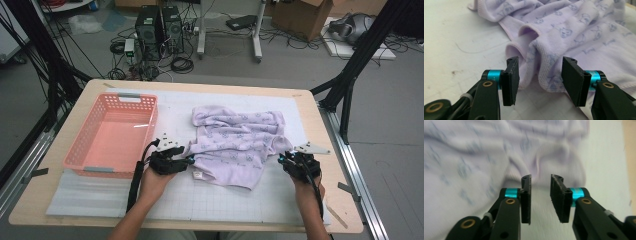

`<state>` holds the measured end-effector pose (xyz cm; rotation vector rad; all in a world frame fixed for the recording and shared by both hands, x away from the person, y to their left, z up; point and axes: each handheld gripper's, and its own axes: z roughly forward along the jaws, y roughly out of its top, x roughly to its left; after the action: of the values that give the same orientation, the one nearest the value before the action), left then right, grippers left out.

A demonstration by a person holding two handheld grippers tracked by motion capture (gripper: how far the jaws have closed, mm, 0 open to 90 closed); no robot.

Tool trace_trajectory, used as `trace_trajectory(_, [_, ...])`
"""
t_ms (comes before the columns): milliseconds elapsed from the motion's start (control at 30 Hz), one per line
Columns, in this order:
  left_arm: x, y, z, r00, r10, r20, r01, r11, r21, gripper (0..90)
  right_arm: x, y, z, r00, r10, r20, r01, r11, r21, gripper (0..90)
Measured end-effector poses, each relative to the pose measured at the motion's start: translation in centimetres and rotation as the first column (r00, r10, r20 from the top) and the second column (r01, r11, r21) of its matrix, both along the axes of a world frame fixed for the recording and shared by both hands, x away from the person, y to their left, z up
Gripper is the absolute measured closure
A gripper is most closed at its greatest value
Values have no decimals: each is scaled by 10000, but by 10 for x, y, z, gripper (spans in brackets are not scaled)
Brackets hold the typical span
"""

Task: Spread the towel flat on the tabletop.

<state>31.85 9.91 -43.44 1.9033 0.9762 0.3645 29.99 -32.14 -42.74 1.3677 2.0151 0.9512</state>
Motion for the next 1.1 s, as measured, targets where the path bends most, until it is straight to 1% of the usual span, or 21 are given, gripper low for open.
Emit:
trace_trajectory(67, [-4,-1,-1,9997,-166,-156,165,9998,-101,468,-1,1,-13,9990,167,-414,-167,9999,15,710])
trace_trajectory(133, [-7,-4,-4,9992,-268,-298,262,9995,-198,463,-1,8,-22,9976,341,-610,-342,9994,-14,719])
trace_trajectory(167, [-8,-6,-5,9986,-369,-370,364,9992,-152,454,-1,12,-21,9983,353,-475,-356,9994,-58,724])
trace_trajectory(200, [-8,-8,-6,9982,-459,-386,457,9989,-47,447,1,15,-21,9966,538,-632,-531,9985,123,723])
trace_trajectory(267, [-9,-15,-8,9975,-594,-390,600,9981,137,442,2,24,-21,9954,731,-620,-732,9973,11,718])
trace_trajectory(367, [-8,-24,-13,9965,-684,-484,702,9968,381,435,3,39,-22,9921,1037,-711,-1006,9939,457,639])
trace_trajectory(433, [-8,-30,-17,9947,-847,-585,886,9938,673,424,3,49,-21,9874,1418,-706,-1356,9871,850,625])
trace_trajectory(467, [-9,-33,-17,9951,-862,-479,902,9921,875,422,3,54,-20,9850,1570,-711,-1485,9824,1130,609])
trace_trajectory(533, [-9,-36,-17,9951,-885,-449,922,9919,877,430,3,65,-19,9820,1754,-700,-1650,9771,1346,575])
trace_trajectory(567, [-8,-37,-17,9952,-862,-463,902,9917,921,431,4,71,-19,9801,1833,-762,-1722,9760,1332,557])
trace_trajectory(667, [-7,-40,-16,9961,-789,-390,828,9901,1132,489,7,87,-21,9807,1745,-878,-1687,9832,692,588])
trace_trajectory(700, [-7,-41,-15,9959,-826,-378,864,9896,1148,561,7,88,-20,9786,1797,-1002,-1740,9827,627,648])
trace_trajectory(733, [-6,-41,-14,9948,-934,-395,972,9891,1108,710,8,87,-19,9752,1955,-1039,-1904,9801,568,766])
trace_trajectory(767, [-6,-41,-12,9953,-909,-349,947,9869,1308,733,7,85,-17,9691,2199,-1114,-2144,9749,600,831])
trace_trajectory(800, [-6,-40,-11,9956,-895,-289,926,9861,1378,752,5,83,-15,9685,2213,-1145,-2205,9752,198,843])
trace_trajectory(867, [-6,-33,-8,9972,-700,-274,725,9920,1035,757,2,73,-10,9711,2097,-1136,-2141,9764,-275,851])
trace_trajectory(900, [-5,-28,-7,9977,-566,-361,591,9955,742,755,0,67,-8,9741,1945,-1157,-1994,9794,-323,852])
trace_trajectory(967, [-3,-18,-6,9984,-300,-483,324,9982,496,755,-4,49,-3,9809,1523,-1208,-1597,9857,-537,853])
trace_trajectory(1000, [-2,-15,-7,9983,-269,-523,291,9987,429,758,-6,41,0,9859,1211,-1154,-1298,9890,-710,853])
trace_trajectory(1033, [-1,-16,-8,9983,-229,-542,253,9988,426,759,-8,33,4,9887,1061,-1063,-1134,9914,-653,852])
trace_trajectory(1100, [1,-19,-10,9989,-9,-477,31,9990,453,757,-8,33,8,9920,945,-833,-1000,9929,-643,850])
